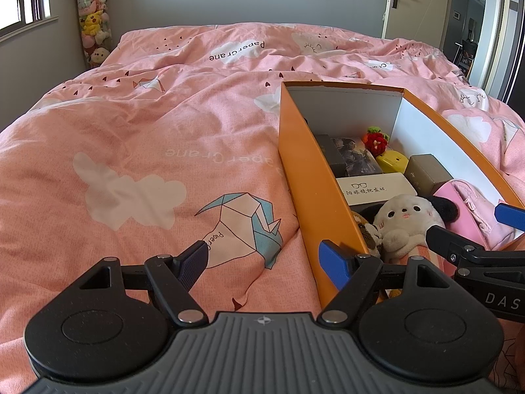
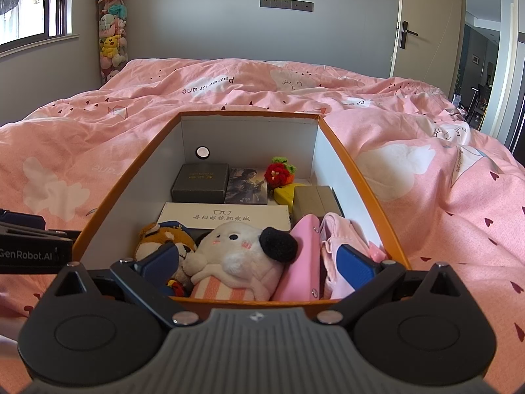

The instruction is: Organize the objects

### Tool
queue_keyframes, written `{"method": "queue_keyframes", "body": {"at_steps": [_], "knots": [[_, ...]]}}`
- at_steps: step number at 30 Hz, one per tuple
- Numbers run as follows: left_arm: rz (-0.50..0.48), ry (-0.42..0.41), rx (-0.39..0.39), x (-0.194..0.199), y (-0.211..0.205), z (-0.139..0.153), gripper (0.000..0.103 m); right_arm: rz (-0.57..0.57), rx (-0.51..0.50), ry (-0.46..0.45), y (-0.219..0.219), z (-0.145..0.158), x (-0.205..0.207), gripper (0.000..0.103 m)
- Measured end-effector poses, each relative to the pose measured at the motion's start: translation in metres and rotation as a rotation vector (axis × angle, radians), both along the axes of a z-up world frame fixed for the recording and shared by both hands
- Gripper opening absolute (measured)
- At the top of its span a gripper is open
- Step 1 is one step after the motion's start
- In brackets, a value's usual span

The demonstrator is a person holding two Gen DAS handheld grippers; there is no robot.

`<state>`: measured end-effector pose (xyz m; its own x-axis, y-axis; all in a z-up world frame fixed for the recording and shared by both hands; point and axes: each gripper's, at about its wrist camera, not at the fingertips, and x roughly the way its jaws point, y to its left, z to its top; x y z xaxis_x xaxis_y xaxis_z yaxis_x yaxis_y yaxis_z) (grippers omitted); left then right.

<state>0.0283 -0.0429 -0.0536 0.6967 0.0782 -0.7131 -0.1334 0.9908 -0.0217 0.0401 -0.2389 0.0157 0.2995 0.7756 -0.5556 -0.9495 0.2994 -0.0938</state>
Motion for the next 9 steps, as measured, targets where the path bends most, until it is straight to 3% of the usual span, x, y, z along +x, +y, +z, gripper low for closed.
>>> {"method": "queue_keyframes", "body": {"at_steps": [9], "knots": [[0.003,0.002,-0.001,-0.0006,0.0007,-0.0014,0.09,0.0,-0.001,0.001,0.0002,0.0,-0.0003,0.102]]}}
